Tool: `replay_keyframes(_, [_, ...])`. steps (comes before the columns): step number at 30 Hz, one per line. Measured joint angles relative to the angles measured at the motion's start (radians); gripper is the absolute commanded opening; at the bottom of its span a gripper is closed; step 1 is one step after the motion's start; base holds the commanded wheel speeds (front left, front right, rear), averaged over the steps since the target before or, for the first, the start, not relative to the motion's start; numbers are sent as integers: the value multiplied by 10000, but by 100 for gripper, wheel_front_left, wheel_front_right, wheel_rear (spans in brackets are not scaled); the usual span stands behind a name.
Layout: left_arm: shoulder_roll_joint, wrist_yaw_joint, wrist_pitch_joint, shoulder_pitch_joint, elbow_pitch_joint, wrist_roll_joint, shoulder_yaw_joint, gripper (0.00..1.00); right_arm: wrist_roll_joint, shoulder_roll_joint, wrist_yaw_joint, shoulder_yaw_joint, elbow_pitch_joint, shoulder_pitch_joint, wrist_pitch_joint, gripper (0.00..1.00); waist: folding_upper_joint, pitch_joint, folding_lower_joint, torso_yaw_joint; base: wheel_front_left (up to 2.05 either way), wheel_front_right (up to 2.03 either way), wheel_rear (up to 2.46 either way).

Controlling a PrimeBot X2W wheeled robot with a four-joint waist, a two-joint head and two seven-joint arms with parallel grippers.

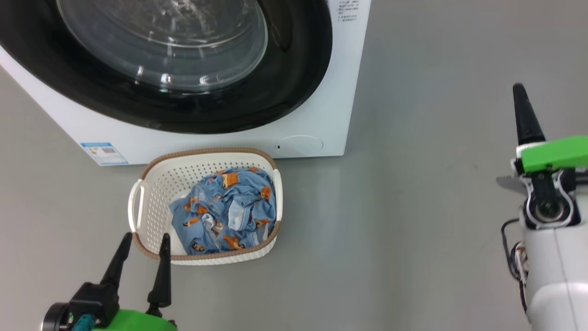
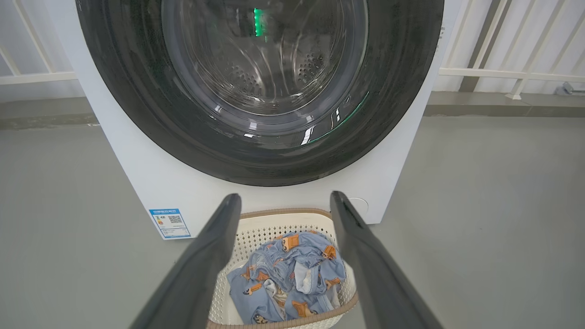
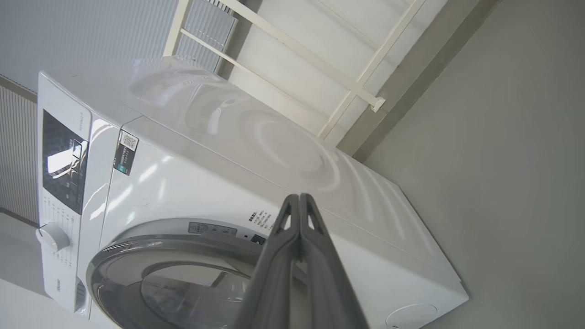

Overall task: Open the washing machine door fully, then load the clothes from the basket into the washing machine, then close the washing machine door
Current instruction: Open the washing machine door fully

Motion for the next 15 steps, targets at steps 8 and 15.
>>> replay_keyframes(8, [-29,0,0,-425,-10,-61,-314,100,1260,-194,0,-405,1154,-1545,2075,0,0,549,0,220,0,0,0])
replay_keyframes(15, [-75,0,0,-753,-65,-117,-600,100,1824,-272,0,-619,1883,-2942,3563,0,0,1020,0,456,0,0,0])
